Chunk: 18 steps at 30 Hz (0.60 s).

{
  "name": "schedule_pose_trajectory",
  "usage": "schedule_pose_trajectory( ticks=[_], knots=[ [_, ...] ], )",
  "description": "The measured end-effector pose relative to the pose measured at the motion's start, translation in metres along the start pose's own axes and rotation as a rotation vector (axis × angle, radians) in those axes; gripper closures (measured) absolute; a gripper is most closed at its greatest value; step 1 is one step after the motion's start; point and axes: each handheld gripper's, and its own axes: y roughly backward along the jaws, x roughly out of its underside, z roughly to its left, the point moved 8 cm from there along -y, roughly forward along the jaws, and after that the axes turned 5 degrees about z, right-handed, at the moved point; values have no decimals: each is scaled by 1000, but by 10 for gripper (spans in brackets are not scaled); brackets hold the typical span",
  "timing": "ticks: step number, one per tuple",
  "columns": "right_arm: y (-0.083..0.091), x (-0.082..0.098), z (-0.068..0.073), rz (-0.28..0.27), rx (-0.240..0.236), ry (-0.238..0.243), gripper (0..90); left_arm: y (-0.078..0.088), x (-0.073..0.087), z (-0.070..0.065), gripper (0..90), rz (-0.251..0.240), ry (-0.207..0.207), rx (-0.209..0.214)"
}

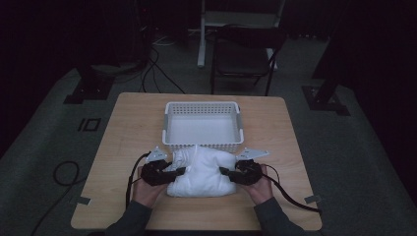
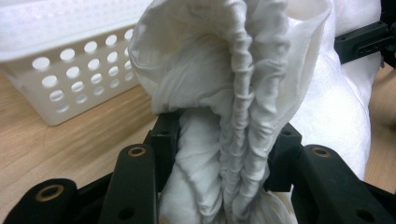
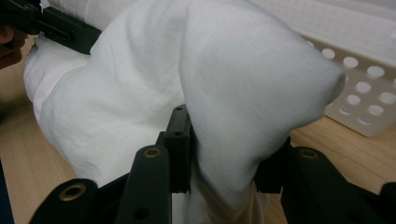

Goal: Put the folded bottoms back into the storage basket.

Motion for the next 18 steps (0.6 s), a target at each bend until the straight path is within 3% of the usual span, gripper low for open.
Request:
schedule_pose_trajectory(
  ticks=[18],
  knots=[
    [14,-13,4,-20,11,32,646,14,-11,-5,567,-22,-11,2]
  ],
)
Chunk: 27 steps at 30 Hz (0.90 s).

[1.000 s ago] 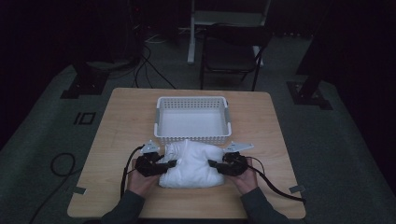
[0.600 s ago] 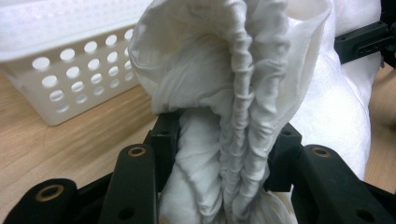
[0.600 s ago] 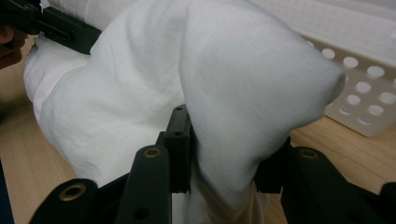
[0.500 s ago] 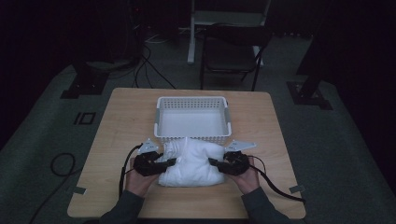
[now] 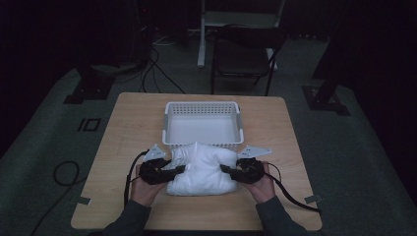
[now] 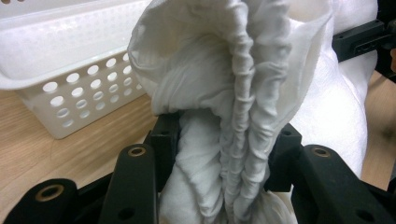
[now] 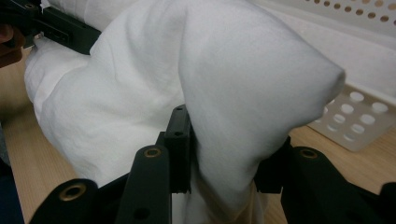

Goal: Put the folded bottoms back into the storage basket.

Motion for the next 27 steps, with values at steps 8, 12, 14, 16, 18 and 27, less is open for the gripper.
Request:
schedule_pose_trajectory(
  ticks=[8,12,14,16,18,27],
  knots=[
    [4,-9,2,-11,6,12,646,8,-7,0,567,-9,-13,-12],
    [6,-13,2,-15,6,14,646,10,-10,0,568,-14,-17,-16],
    [7,-16,2,-18,8,14,646,11,-12,0,567,-16,-12,-17],
    [7,-17,2,-20,10,14,646,12,-14,1,568,-19,-9,-18],
    [8,-19,1,-25,5,12,647,13,-15,1,568,-22,-10,-14],
    [14,-27,-1,-39,8,15,647,17,-24,0,568,-40,-22,-18]
  ],
)
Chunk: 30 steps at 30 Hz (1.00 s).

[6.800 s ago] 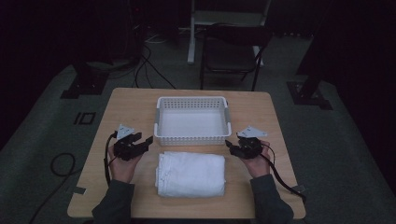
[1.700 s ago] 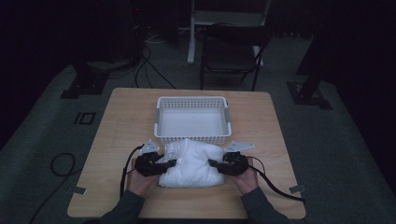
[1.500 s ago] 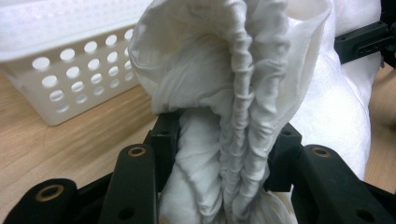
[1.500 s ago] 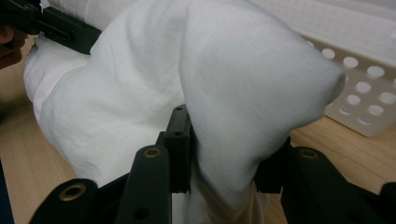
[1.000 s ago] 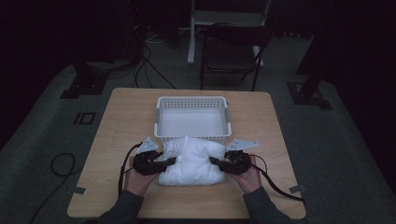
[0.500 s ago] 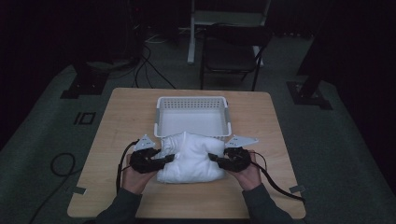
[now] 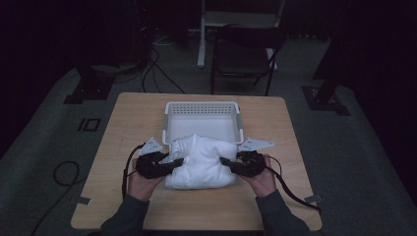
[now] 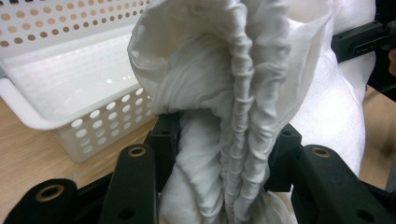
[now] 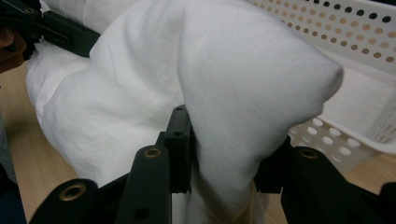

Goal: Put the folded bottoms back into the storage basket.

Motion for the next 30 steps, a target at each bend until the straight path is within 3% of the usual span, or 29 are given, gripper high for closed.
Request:
schedule_pose_trajectory(
  ticks=[30],
  knots=[
    [5,-19,-7,-34,20,-3,648,3,-19,7,569,-24,3,-7]
  ],
)
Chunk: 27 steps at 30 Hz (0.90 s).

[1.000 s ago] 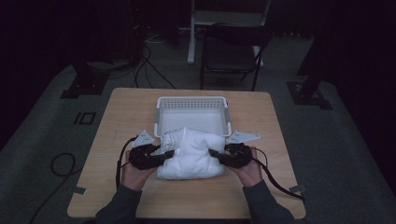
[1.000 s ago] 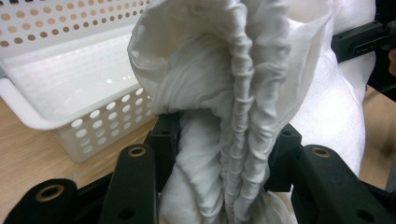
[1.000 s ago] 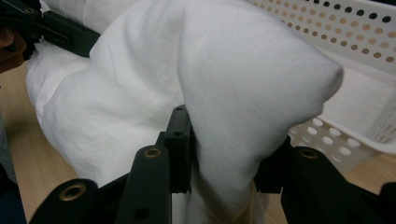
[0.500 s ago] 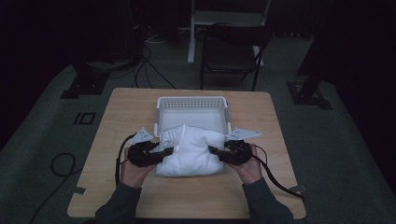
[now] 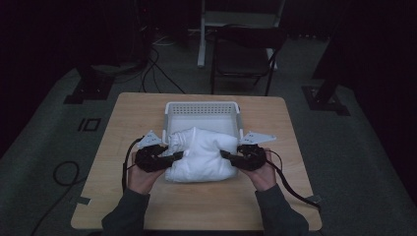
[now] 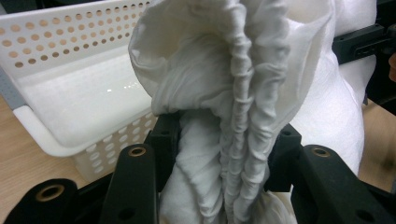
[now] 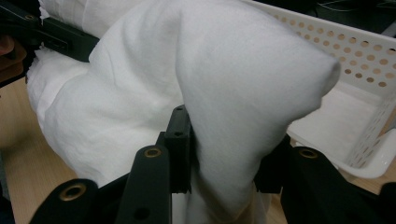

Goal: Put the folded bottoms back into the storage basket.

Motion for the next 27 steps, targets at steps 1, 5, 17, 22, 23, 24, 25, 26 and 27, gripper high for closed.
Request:
schedule_pose_trajectory(
  ticks=[1,5,17,22,23,24,25,26,27],
  knots=[
    [0,-1,0,-2,0,-2,648,0,-1,0,569,-2,2,-1],
    [-1,-4,-2,-6,5,-3,648,0,-3,3,569,-1,2,-1],
    [-2,-11,-6,-18,9,-17,649,0,-11,7,569,-7,5,-4],
    [-2,-12,-9,-21,16,-20,649,-1,-14,7,570,-9,1,-7],
    [-2,-12,-9,-22,17,-20,649,-1,-15,7,569,-10,1,-8],
    [-2,-12,-10,-23,19,-21,649,-2,-16,7,570,-11,3,-9],
    [-2,-13,-10,-24,19,-23,649,-2,-17,8,570,-11,4,-10],
    [-2,-13,-11,-23,21,-24,649,-3,-17,8,570,-10,4,-12],
    [-3,-14,-12,-22,27,-26,649,-3,-18,9,570,-10,5,-15]
  ],
)
